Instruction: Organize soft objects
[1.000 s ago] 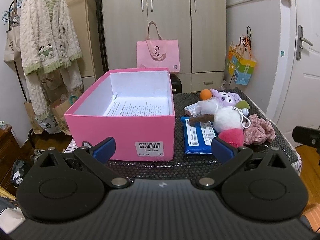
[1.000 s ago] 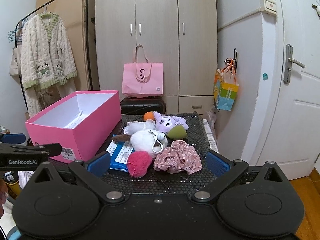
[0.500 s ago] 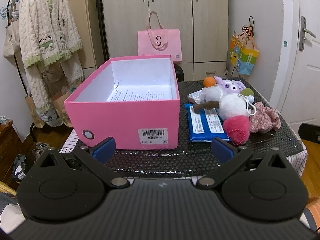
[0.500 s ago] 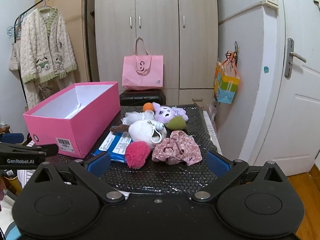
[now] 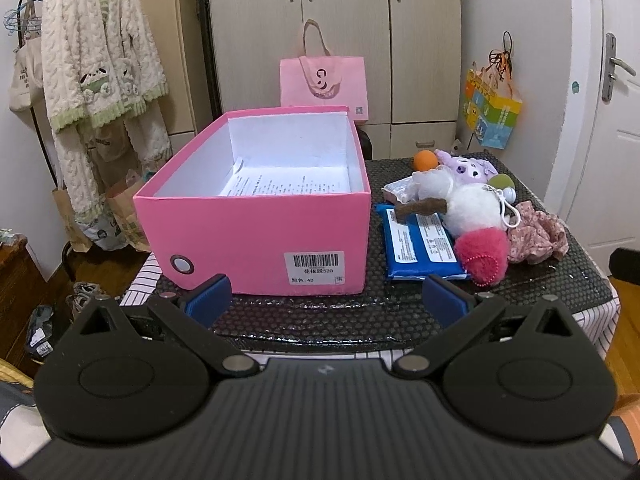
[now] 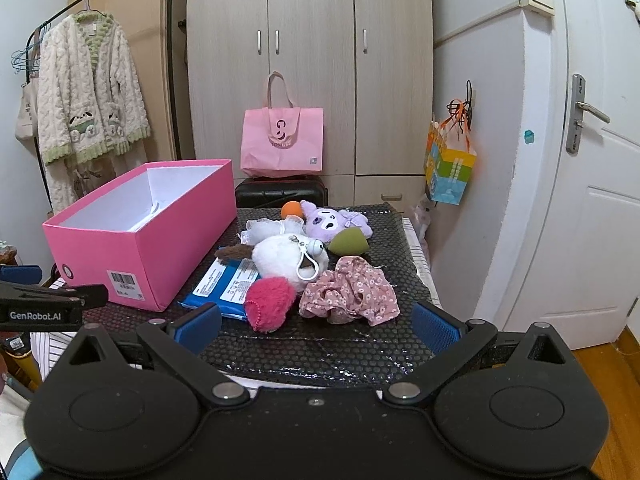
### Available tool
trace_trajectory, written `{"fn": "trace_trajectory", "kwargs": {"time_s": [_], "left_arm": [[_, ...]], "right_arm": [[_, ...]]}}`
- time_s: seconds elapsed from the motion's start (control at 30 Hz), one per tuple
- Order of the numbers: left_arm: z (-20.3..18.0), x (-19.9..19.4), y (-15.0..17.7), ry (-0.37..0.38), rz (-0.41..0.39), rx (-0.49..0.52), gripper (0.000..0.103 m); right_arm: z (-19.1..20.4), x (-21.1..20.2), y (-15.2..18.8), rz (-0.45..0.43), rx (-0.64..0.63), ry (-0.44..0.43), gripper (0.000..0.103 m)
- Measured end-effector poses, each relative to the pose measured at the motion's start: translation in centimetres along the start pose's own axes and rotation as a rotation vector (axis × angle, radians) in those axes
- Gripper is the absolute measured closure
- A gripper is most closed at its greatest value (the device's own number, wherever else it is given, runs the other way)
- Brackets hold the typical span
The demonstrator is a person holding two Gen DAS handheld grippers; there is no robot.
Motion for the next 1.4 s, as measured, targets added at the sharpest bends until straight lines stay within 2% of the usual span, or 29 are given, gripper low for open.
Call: {"fn": "trace_trajectory", "kwargs": {"time_s": [0.3, 0.53, 0.87, 1.03, 1.13, 1.2, 1.27, 1.33, 1.4], "left_arm": [[0.0, -1.0, 0.1, -0.003, -0.077, -0.008, 0.0], [0.1, -1.7, 0.8, 0.014, -0.14, -0.022, 0.0], [0.0, -1.2, 1.0, 0.02, -0.129, 0.009, 0.0], [-0.3, -0.2, 0.0, 0.101, -0.106, -0.052, 0.0], [-1.6, 0.3, -0.6, 0.133, -0.127, -0.034, 0.0], [-3.0, 0.4, -1.0, 0.167, -0.146, -0.007, 0.0], [-4.4, 0.5, -1.3, 0.247, -0.164, 0.0, 0.0], [-5.6, 0.6, -1.4, 0.312, -0.166, -0.011, 0.001], [-6.9, 1.0, -1.4, 0.328, -0.174, 0.014, 0.002]], "right_arm": [[0.2, -0.6, 0.2, -0.028, -0.027, 0.022, 0.0], [0.9, -1.3, 0.6, -0.064, -0.102, 0.05, 0.0], [0.3, -1.5, 0.7, -0.092, -0.144, 0.044, 0.0], [-2.6, -2.5, -0.4, -0.16, -0.13, 0.011, 0.0], [-4.1, -1.9, -0.7, -0.186, -0.089, -0.058, 0.0], [-4.7, -0.7, -0.4, -0.181, -0.051, -0.124, 0.0], [-5.1, 0.8, 0.0, -0.158, -0.025, -0.162, 0.0], [-5.4, 2.2, 0.3, -0.139, -0.012, -0.172, 0.0], [-6.0, 3.2, 0.4, -0.136, -0.005, -0.169, 0.0]]}}
Point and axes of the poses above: each gripper's, at about its wrist camera, not at the fingertips, and x roughly the way its jaws point, z to its left, y to its underside, the point moved 7 cm from there along x, roughly the way its jaws point, and after that the axes turned 5 degrees about -y, right-handed, at the moved point
